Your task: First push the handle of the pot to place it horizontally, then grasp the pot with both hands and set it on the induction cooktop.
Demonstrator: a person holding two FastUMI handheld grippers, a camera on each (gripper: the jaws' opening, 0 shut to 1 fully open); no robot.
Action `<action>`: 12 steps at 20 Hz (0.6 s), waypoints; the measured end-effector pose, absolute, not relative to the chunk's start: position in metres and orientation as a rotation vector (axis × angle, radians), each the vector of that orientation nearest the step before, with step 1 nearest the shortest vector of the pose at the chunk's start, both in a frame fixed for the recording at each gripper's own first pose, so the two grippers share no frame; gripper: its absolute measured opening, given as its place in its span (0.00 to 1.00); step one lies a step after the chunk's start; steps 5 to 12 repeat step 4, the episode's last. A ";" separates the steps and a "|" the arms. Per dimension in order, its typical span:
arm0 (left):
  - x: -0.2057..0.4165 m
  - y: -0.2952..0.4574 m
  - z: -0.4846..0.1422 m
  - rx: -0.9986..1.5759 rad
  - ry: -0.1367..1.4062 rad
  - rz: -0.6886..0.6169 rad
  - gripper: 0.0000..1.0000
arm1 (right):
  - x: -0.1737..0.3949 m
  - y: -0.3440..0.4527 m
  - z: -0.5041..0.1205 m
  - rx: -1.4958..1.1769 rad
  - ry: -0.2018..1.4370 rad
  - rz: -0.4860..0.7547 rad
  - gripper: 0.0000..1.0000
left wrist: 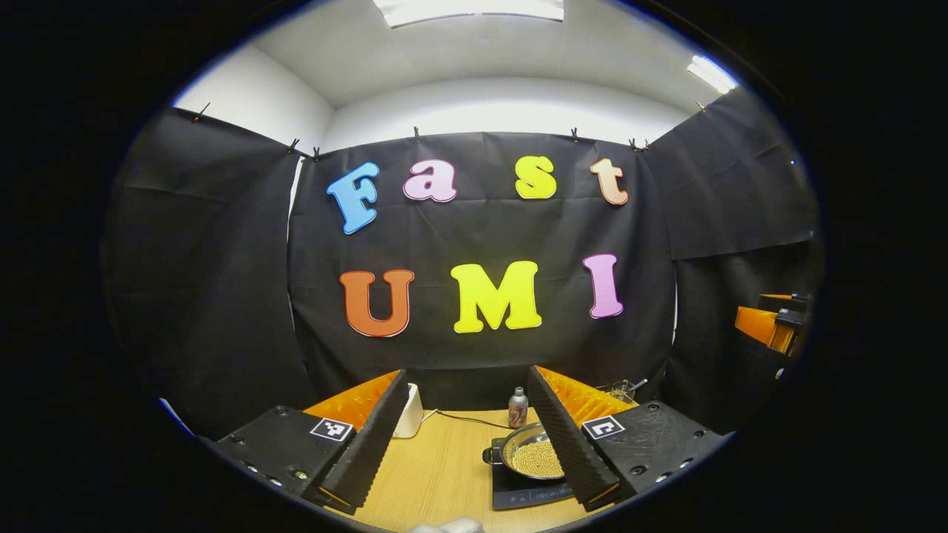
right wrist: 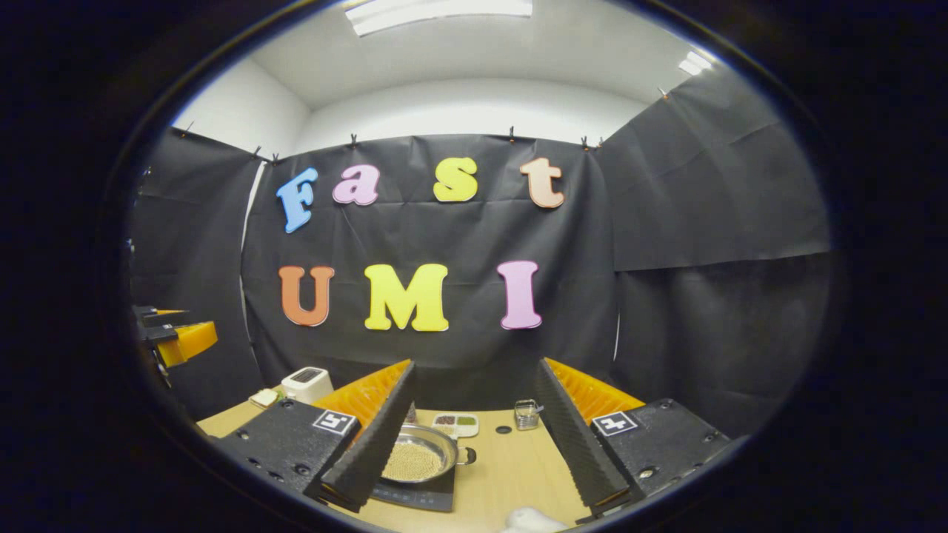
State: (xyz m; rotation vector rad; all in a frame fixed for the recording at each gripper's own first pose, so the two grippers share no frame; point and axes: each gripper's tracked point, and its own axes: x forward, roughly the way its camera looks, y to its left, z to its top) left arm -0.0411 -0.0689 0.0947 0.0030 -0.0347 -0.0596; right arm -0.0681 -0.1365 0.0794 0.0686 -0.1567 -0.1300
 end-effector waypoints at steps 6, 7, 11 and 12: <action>-0.038 -0.071 0.095 0.003 -0.031 -0.062 0.96 | -0.067 -0.134 0.081 0.067 -0.159 -0.126 1.00; -0.038 -0.071 0.095 0.003 -0.031 -0.062 0.96 | -0.067 -0.134 0.081 0.067 -0.159 -0.126 1.00; -0.038 -0.071 0.095 0.003 -0.031 -0.062 0.96 | -0.067 -0.134 0.081 0.067 -0.159 -0.126 1.00; -0.038 -0.071 0.095 0.003 -0.031 -0.062 0.96 | -0.067 -0.134 0.081 0.067 -0.159 -0.126 1.00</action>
